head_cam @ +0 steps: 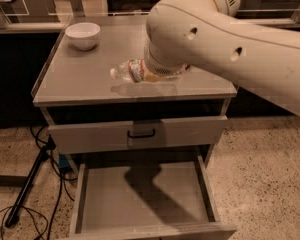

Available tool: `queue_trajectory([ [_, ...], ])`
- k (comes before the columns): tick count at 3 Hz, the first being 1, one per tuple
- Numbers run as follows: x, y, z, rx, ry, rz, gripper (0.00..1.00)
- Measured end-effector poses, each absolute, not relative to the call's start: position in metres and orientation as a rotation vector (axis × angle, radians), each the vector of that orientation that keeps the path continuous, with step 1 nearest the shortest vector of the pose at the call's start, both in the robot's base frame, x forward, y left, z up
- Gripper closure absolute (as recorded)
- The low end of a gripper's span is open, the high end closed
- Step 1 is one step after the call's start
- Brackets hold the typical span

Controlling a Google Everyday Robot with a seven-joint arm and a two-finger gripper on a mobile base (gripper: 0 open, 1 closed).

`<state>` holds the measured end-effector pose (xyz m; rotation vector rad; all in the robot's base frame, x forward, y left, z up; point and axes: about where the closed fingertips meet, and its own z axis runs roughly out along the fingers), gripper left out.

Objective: Pick water bottle from middle drawer and place on counter

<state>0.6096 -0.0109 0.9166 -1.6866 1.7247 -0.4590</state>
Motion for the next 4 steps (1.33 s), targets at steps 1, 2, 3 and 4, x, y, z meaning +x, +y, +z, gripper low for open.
queue_trajectory([
  [1,0.638,0.001,0.925,-1.696,1.682,-0.424,1.00],
  [2,0.658,0.027,0.925,-1.732,1.627,-0.364,1.00],
  [3,0.667,0.048,0.919,-1.759,1.590,-0.286,1.00],
  [4,0.668,0.052,0.917,-1.764,1.583,-0.269,1.00],
])
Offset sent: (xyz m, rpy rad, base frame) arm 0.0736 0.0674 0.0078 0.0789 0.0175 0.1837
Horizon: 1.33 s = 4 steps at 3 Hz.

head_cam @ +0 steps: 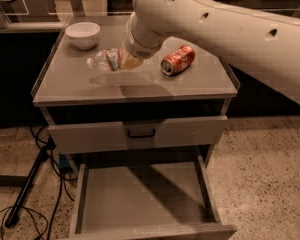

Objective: Pick water bottle from middle drawer and place on counter

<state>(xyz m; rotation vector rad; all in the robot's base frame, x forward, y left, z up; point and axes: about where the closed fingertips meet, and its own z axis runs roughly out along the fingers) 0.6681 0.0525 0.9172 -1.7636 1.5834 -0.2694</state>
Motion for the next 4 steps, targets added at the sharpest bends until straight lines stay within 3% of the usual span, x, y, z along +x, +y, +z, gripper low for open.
queue_trajectory([
  [4,0.699,0.095,0.896,-1.721,1.556,0.017,1.00],
])
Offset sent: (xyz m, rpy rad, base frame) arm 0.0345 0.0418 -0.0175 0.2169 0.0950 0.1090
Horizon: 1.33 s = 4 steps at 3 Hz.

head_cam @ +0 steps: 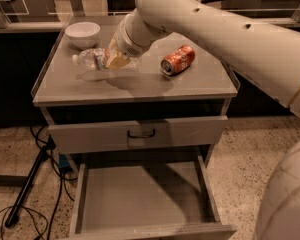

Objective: Pick water bottle from middle drawer and place on counter

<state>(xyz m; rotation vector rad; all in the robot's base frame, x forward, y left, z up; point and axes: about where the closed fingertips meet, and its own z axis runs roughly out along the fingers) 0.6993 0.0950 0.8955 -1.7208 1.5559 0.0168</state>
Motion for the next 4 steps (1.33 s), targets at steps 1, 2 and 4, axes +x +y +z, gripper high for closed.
queue_trajectory([
  [1,0.702,0.105,0.887,-1.706,1.557,0.082,1.00],
  [2,0.700,0.115,0.876,-1.695,1.559,0.141,1.00],
  [4,0.698,0.125,0.857,-1.703,1.577,0.202,1.00],
])
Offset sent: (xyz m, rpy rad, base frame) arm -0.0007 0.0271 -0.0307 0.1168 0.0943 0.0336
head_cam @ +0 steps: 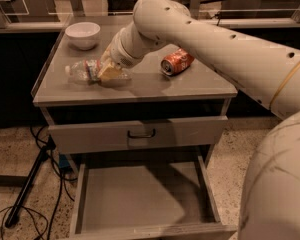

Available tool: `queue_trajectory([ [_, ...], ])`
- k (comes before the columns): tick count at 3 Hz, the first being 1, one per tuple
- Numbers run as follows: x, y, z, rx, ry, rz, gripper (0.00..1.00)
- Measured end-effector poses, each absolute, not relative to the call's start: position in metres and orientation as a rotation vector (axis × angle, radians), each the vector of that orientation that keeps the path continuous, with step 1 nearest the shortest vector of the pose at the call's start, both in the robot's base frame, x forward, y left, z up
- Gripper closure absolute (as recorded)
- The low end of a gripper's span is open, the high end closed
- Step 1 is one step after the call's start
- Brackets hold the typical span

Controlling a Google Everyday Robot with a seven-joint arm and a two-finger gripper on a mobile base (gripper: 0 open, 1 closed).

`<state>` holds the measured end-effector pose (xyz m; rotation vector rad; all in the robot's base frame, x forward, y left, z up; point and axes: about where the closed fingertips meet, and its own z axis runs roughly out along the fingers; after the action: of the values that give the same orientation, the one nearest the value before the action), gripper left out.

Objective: Pick water bottle from middle drawer and place on counter

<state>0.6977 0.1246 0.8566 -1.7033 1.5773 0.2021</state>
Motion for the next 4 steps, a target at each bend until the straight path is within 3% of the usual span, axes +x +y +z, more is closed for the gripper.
queue_trajectory([
  [1,0.6977,0.1256,0.8546,-1.707,1.579,0.206,0.98],
  [4,0.6976,0.1257,0.8546,-1.707,1.579,0.206,0.19],
])
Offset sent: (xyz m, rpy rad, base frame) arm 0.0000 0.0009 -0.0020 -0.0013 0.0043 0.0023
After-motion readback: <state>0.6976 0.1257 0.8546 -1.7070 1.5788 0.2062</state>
